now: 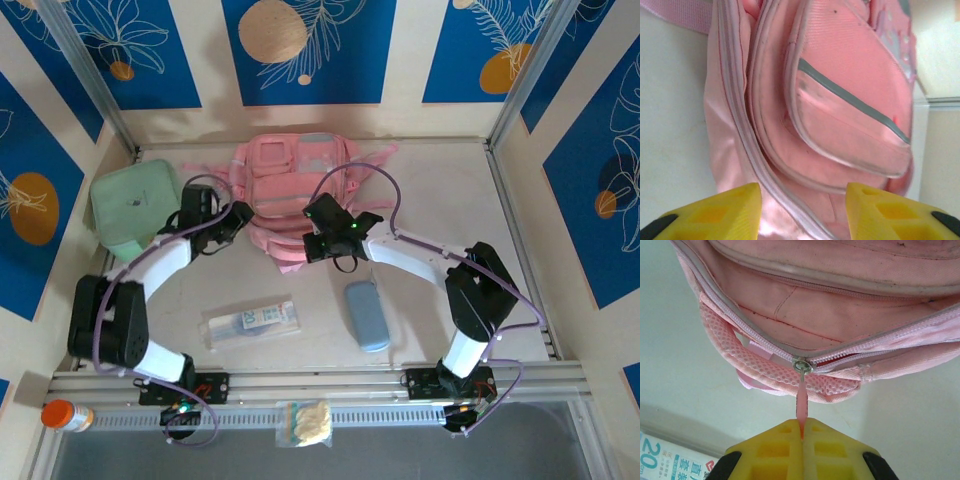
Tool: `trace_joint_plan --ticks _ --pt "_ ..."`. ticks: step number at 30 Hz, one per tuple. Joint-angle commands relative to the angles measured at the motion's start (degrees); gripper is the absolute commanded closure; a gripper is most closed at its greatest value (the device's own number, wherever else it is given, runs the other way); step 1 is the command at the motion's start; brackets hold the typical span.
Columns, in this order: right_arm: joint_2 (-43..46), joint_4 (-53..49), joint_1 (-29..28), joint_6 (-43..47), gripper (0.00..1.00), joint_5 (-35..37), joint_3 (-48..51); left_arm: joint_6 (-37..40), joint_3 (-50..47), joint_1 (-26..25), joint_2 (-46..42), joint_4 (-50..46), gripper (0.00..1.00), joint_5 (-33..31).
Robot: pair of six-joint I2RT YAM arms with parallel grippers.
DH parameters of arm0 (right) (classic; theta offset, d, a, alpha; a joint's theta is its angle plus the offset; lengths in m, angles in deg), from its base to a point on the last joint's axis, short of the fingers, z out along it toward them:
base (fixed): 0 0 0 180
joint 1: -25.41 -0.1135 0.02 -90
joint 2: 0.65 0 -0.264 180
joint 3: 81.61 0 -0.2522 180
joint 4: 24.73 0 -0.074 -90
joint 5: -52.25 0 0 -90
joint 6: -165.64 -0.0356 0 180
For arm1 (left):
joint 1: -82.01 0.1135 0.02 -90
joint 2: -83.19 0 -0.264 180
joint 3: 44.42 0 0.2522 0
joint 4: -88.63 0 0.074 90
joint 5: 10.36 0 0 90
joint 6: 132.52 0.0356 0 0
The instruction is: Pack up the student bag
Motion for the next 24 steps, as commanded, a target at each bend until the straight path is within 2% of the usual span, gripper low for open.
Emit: trace_joint_plan --ticks 1,6,11,13,16,21,24 --pt "-0.8 0.5 -0.2 -0.6 1.00 -1.8 0.2 -9.6 -5.9 -5.4 -4.7 2.8 0.49 -3.7" --pt "-1.6 0.5 -0.3 -1.7 1.00 0.0 0.8 -24.8 -9.6 -15.4 -3.0 13.4 0.42 -9.7" --pt "-1.6 1.6 -0.3 -2.8 1.00 0.5 2.0 -33.6 -6.7 -22.1 2.9 15.1 0.43 -15.1" --pt "-1.4 2.2 -0.4 -3.0 1.00 0.6 2.4 -36.3 -6.6 -23.1 4.8 15.6 0.44 -16.9" --pt "-1.1 3.3 -0.4 -2.9 1.00 1.0 3.1 -38.0 -5.4 -23.6 7.2 13.3 0.53 -19.3" --pt "-2.2 4.8 -0.3 -1.9 1.00 0.8 3.6 -38.1 -4.0 -23.6 9.8 9.6 0.57 -22.6" --pt "-3.8 6.0 -0.2 -0.6 1.00 -0.1 3.3 -37.0 -3.3 -23.6 10.8 9.5 0.64 -23.3"
